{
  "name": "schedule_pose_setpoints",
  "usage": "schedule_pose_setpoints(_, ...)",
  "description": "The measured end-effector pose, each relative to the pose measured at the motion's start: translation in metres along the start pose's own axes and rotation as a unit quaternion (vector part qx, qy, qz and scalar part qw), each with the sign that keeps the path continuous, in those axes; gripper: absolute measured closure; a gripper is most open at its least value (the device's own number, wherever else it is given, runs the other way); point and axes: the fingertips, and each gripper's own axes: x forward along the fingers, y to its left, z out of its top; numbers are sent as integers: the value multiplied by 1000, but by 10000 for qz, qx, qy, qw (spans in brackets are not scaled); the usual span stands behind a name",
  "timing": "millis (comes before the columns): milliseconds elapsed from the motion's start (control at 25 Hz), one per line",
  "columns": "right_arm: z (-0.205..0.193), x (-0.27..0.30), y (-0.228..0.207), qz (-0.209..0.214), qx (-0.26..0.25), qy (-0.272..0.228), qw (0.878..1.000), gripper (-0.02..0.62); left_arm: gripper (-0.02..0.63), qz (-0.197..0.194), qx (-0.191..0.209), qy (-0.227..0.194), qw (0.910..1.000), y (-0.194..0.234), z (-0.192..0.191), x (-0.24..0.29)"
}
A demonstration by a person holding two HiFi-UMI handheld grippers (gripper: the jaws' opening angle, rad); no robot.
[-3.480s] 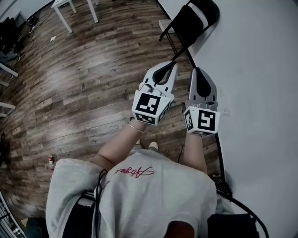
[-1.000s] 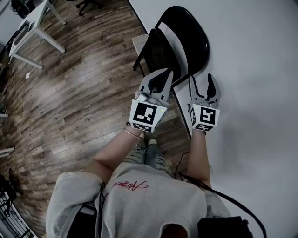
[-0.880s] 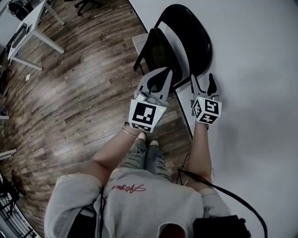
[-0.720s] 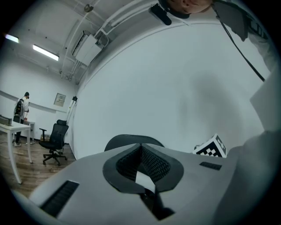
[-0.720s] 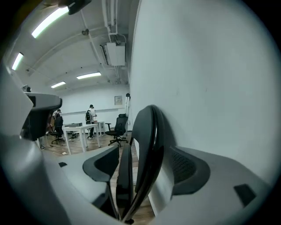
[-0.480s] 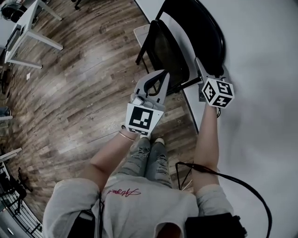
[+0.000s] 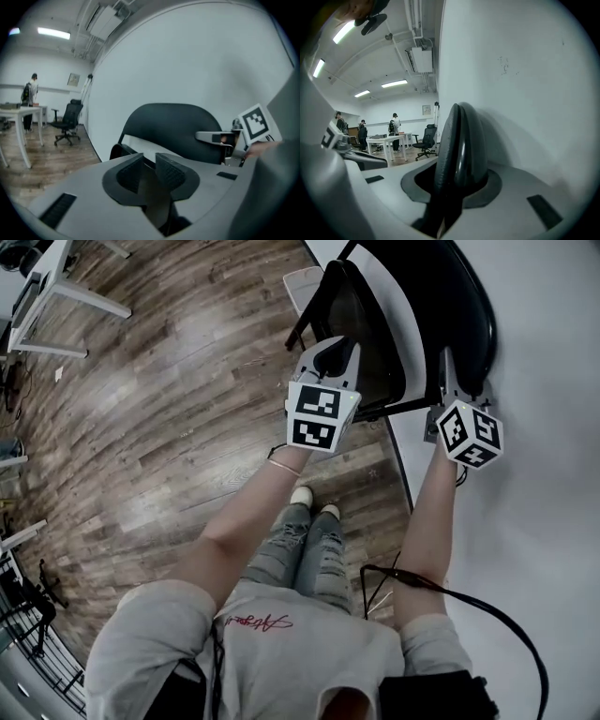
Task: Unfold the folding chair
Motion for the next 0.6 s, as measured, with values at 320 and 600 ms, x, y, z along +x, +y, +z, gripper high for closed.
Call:
schedule_pose_setpoints(320,-1,-17,11,65,-104,-269,9996,484,335,201,-486,939,9942,-10,-52,83)
schedule_pose_setpoints(600,5,-23,29,183,159,-490,9985,503,302,802,-368,1657,9822,-10,-67,121)
